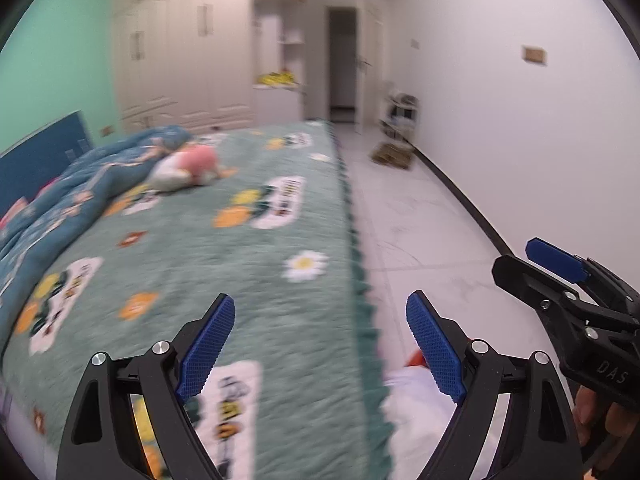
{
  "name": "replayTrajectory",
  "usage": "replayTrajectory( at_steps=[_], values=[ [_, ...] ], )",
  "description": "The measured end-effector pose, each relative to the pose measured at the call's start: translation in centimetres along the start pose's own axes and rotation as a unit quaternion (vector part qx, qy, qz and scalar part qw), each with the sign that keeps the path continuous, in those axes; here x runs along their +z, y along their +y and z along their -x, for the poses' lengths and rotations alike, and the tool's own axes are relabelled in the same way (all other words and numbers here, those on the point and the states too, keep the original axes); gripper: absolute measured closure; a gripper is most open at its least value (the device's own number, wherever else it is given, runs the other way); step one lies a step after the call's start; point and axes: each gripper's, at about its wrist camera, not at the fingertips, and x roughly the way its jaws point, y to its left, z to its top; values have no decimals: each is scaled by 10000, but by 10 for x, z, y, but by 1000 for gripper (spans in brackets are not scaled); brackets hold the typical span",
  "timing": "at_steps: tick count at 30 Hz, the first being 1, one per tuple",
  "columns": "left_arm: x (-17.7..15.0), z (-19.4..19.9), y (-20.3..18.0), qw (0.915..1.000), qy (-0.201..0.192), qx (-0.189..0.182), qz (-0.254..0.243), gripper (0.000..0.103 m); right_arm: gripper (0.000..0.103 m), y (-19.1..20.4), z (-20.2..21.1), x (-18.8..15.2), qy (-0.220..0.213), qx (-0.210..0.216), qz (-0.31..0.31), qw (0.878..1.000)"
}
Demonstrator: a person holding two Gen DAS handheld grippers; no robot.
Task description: Collect trash
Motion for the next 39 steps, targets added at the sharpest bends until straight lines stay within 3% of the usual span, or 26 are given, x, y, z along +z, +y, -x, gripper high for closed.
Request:
replayTrajectory(
  at_steps=[5, 6, 8, 11, 20, 29, 39],
  values=[
    [-8, 40, 44, 9975, -310, 502, 383, 16, 28, 60, 1, 13, -121, 487, 399, 9979],
    [-9, 49, 52, 9963, -374, 643, 433, 15, 24, 73, 2, 15, -174, 601, 470, 9969],
    [-12, 63, 67, 9928, -526, 943, 516, 6, 21, 93, 3, 20, -273, 765, 595, 9949],
    [-16, 85, 89, 9863, -784, 1299, 648, 6, 21, 122, 6, 24, -422, 963, 841, 9909],
    [-30, 129, 139, 9690, -1119, 1803, 1266, 6, 13, 195, 16, 26, -721, 1441, 1359, 9775],
    [-38, 141, 150, 9588, -1267, 2172, 1320, 6, 12, 215, 22, 26, -746, 1584, 1485, 9733],
    [-39, 151, 158, 9575, -1342, 2143, 1387, 6, 12, 213, 22, 24, -722, 1620, 1470, 9731]
  ],
)
